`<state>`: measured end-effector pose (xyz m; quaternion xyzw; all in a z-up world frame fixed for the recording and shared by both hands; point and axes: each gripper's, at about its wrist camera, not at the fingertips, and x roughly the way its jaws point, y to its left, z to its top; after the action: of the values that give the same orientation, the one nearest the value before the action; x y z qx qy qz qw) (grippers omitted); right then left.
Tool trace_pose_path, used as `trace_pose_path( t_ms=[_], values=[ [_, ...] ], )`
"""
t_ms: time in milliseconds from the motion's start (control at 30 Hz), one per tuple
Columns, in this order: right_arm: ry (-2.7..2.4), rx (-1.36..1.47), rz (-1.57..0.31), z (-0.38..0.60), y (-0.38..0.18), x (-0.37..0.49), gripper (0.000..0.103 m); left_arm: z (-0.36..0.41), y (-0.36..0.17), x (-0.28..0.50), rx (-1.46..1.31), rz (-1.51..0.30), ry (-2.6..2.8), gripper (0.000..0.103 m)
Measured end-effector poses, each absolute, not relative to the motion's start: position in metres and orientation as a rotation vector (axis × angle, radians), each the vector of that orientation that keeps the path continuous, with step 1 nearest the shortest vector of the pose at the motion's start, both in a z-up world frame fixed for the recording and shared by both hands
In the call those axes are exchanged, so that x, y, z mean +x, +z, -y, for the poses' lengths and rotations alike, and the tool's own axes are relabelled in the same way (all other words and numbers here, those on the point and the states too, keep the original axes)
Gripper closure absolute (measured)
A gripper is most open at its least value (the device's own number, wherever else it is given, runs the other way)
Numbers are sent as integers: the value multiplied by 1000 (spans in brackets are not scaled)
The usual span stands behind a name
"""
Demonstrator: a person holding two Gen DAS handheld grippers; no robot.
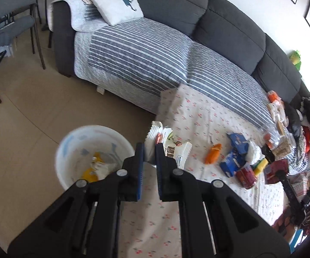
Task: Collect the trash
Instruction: 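Carry wrapper and red can to the wastebasket and release both inside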
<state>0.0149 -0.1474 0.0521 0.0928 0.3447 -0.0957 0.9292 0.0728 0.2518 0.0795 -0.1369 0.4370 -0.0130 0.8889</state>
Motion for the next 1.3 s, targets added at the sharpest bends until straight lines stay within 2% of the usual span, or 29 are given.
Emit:
trace_pose_path(
  t_ms=[167,267,533,700,800,867,1300],
  values=[
    [-13,95,-698,76,63,22,68,-297,58,96,-241,-973,101,91],
    [90,56,-712,22,58,32,68,-305,29,107,-255,-1087,107,91],
    [318,0,-787,-111,33,64,68,-311,5,111,-188,-1185,175,90],
    [379,-54,-833,-166,7,81,68,-322,-9,117,-227,-1259,215,83],
    [389,-82,-870,-184,-10,88,68,-328,-5,116,-259,-1246,233,75],
    [395,-88,-893,-190,-20,91,68,-331,0,115,-285,-1221,237,62],
    [422,-138,-990,-216,-47,106,64,-337,16,115,-388,-1147,204,60]
  ],
)
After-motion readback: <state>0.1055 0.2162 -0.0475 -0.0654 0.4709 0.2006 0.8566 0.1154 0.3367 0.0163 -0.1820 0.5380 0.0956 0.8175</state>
